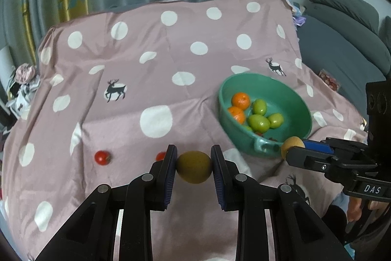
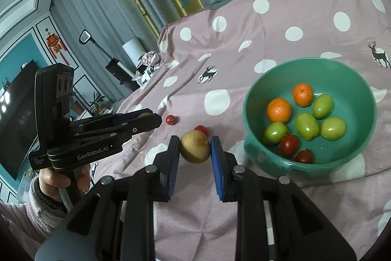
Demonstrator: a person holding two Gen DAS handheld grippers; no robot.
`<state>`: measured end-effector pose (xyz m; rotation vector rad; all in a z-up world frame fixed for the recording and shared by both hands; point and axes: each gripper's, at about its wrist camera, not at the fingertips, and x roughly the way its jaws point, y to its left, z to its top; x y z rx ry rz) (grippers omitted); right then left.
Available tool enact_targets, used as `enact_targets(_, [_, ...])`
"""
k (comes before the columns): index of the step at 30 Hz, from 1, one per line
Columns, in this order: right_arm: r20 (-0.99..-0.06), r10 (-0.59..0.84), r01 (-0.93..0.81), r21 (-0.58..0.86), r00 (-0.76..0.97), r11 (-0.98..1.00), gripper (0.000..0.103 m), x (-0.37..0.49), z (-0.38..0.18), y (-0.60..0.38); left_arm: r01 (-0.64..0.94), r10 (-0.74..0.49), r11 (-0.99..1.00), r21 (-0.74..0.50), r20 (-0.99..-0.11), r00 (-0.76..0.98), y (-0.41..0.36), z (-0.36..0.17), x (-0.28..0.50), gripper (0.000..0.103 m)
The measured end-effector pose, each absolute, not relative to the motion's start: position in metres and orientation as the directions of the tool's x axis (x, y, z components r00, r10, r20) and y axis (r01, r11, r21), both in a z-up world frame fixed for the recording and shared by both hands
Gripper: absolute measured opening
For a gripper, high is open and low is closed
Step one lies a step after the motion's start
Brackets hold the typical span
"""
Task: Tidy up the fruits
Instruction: 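Lift both tan fruits and carry them over the green bowl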
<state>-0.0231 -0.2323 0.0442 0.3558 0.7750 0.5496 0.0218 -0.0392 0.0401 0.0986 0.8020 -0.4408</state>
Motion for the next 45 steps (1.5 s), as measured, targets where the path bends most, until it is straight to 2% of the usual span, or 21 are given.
enact_targets(21, [-0.519,0.54,-0.271,0.505,0.663,0.819,0.026,-0.027,0.049,-0.278,0.515,-0.364,0.857,0.003,-0.704,0.61,-0.103,0.056,0.035,0.029])
enact_targets(45, [-0.503,0.519,-0.225,0.532,0.691,0.816,0.026,-0.016,0.039,-0.306,0.578,-0.361,0.815,0.045,-0.74,0.567,-0.151,0.046,0.059,0.029])
